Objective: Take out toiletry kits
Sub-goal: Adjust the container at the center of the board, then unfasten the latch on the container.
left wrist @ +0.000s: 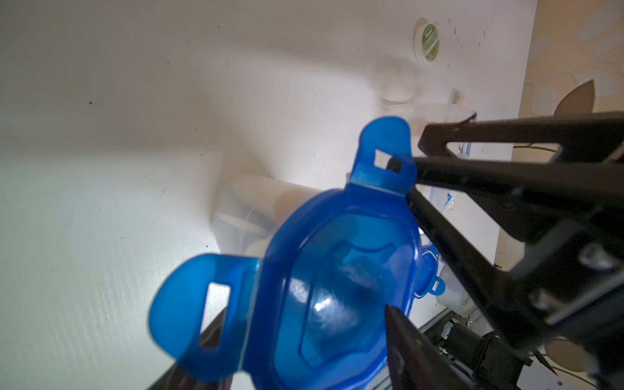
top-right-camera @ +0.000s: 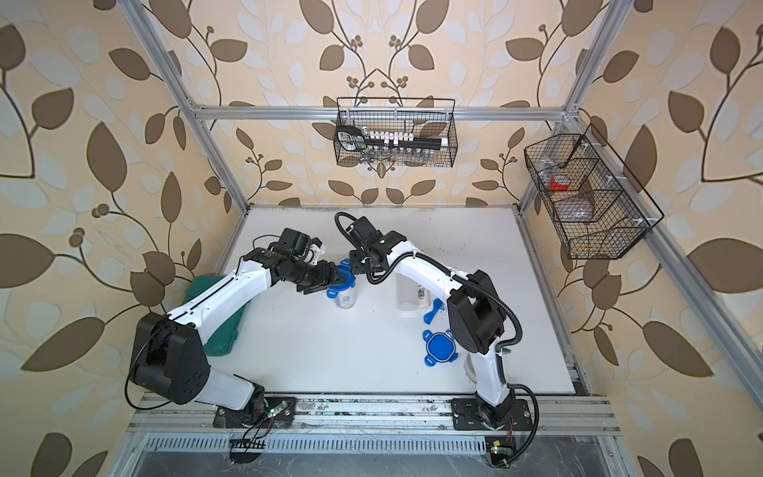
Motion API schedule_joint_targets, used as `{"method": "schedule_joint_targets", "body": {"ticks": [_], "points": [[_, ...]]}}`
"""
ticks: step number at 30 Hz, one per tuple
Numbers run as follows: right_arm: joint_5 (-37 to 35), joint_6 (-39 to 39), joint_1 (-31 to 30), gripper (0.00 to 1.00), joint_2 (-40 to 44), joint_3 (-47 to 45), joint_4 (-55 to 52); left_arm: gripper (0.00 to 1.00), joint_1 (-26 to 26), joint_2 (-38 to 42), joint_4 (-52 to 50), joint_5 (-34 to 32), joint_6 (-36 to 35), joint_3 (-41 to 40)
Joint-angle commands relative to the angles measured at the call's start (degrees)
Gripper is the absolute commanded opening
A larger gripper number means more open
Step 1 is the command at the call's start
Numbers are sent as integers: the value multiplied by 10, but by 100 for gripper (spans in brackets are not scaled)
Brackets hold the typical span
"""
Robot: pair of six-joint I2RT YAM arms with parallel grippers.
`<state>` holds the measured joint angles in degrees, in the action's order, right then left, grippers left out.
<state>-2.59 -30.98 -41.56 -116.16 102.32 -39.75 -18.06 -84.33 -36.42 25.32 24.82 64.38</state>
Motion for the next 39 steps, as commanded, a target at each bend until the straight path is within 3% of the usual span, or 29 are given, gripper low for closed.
{"method": "schedule_joint_targets", "body": {"ticks": [1, 7, 11, 14, 18, 21, 24, 29, 39], "points": [[9, 7, -4, 51, -26, 41, -17, 68, -6, 7, -29, -10, 3, -6], [1, 2, -4, 50, -4, 19, -15, 69, -5, 12, -41, -19, 12, 4], [-1, -8, 5, 49, 58, -35, 11, 70, -1, 37, -40, -32, 33, 6], [30, -21, 16, 44, 114, -100, 54, 69, 5, 47, -21, -2, 52, -2], [140, -59, 40, 38, 199, -241, 192, 69, 9, 65, 7, 21, 71, -8], [264, -116, 68, 37, 251, -362, 346, 70, 15, 69, 7, 4, 76, -6], [339, -175, 77, 37, 277, -453, 474, 69, 20, 48, -12, -16, 71, 1], [411, -280, 78, 38, 278, -559, 703, 68, 22, 22, -13, -14, 69, -5], [445, -382, 78, 36, 170, -592, 899, 67, 22, -1, -16, -28, 61, -18]]}}
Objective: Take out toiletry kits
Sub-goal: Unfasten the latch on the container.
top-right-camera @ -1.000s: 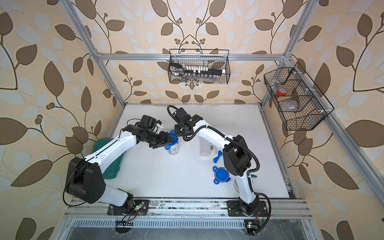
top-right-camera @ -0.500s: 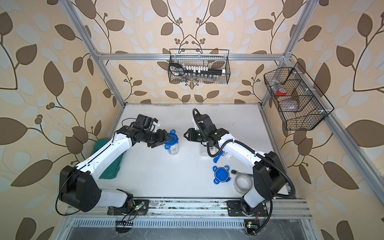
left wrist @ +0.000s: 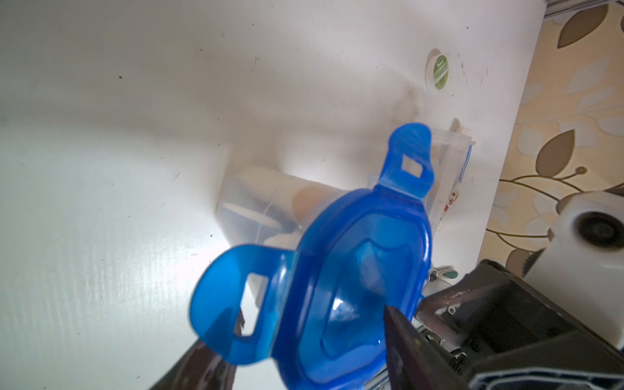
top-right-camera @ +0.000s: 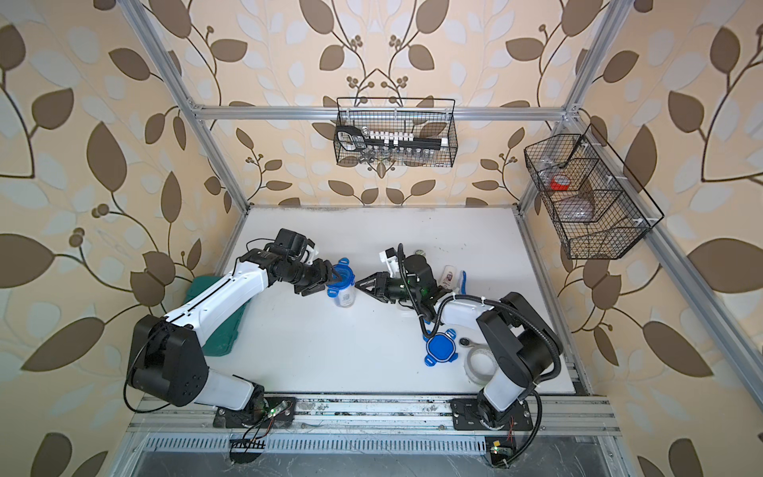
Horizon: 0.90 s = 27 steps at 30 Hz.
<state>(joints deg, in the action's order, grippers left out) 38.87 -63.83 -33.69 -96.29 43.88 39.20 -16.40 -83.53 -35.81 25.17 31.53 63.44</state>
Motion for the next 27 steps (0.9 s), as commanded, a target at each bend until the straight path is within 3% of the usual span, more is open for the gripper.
{"method": "schedule_joint_targets", "body": {"ticks": [1, 27], "points": [[31, -59, -1, 36, -37, -5, 119, 67, 5, -9, -24, -30, -6, -10], [78, -149, 19, 37, -179, 41, 303, 63, 6, -15, -37, -36, -11, -38]]}}
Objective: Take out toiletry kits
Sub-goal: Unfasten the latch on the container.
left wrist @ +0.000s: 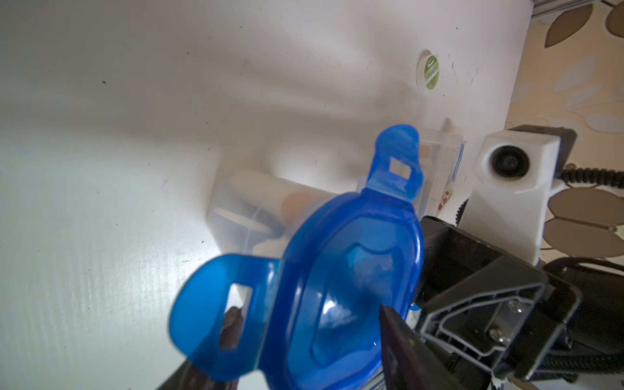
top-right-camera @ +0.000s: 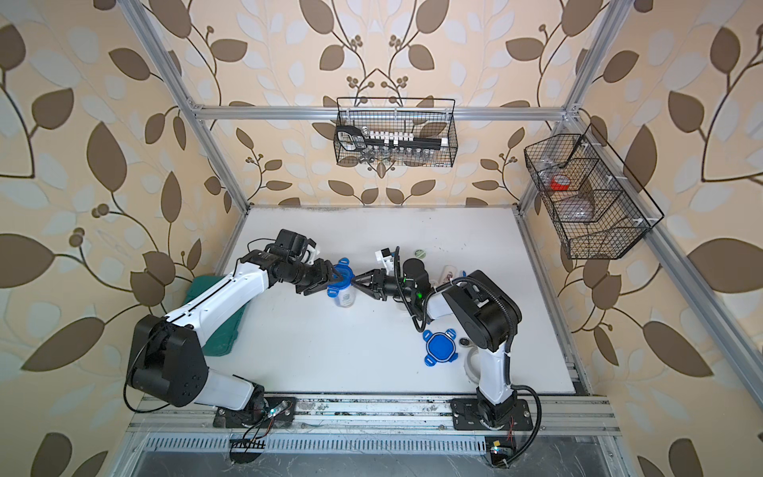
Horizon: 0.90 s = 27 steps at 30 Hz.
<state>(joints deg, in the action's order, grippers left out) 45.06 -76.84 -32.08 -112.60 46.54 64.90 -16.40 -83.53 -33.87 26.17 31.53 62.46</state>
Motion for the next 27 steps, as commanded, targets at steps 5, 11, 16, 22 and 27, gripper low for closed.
{"method": "schedule_joint_targets", "body": {"ticks": [5, 11, 16, 22, 27], "points": [[19, -29, 2, 37, -33, 25, 47, 62, 5, -14, -57, -48, -12, -32], [29, -45, 2, 33, -44, 34, 64, 62, 5, -15, -60, -57, -14, -35], [35, -67, 6, 31, -47, 22, 104, 60, 5, -24, -64, -75, -11, -42], [58, -88, 7, 29, -47, 19, 163, 57, 2, -35, -69, -107, -13, -63], [70, -102, 6, 30, -50, 18, 200, 56, 1, -39, -64, -122, -7, -81]]}}
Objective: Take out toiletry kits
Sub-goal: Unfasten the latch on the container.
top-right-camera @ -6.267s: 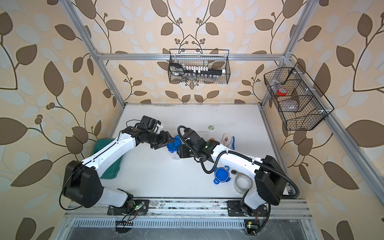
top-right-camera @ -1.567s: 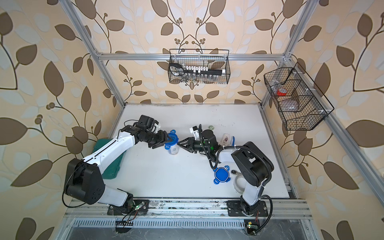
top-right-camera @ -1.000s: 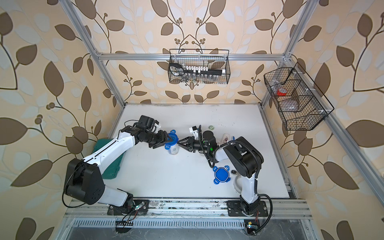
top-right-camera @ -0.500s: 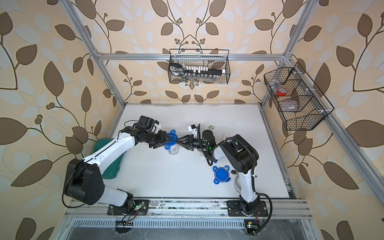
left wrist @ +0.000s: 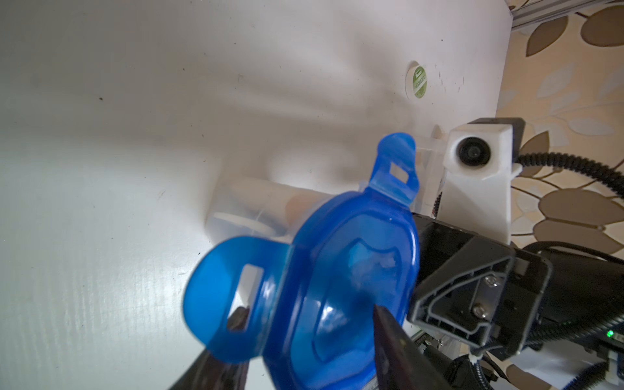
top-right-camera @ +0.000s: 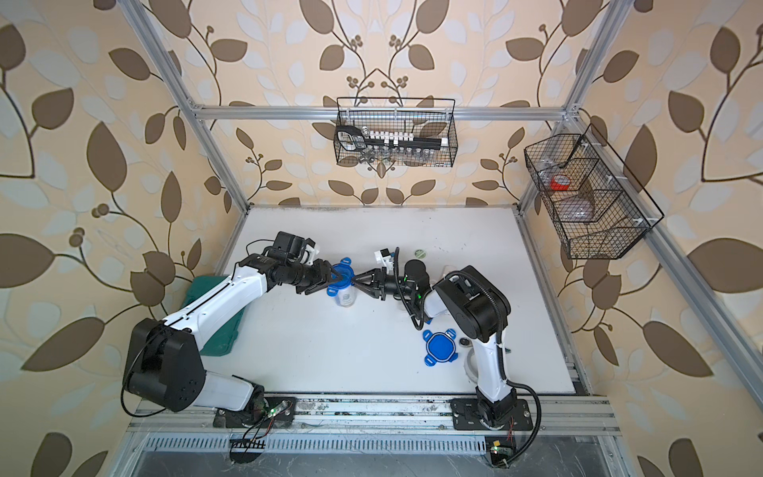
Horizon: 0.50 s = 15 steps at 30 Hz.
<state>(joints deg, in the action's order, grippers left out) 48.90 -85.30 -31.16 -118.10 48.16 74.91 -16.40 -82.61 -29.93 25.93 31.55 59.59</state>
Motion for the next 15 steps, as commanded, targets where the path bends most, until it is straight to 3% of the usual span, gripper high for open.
{"method": "schedule_joint_targets", "body": {"ticks": [1, 15], "points": [[31, -17, -3, 31, 3, 3, 99, 56, 1, -50, -102, -121, -7, -54], [44, -30, 1, 20, 1, -29, 169, 53, -1, -65, -92, -126, 10, -71]]}}
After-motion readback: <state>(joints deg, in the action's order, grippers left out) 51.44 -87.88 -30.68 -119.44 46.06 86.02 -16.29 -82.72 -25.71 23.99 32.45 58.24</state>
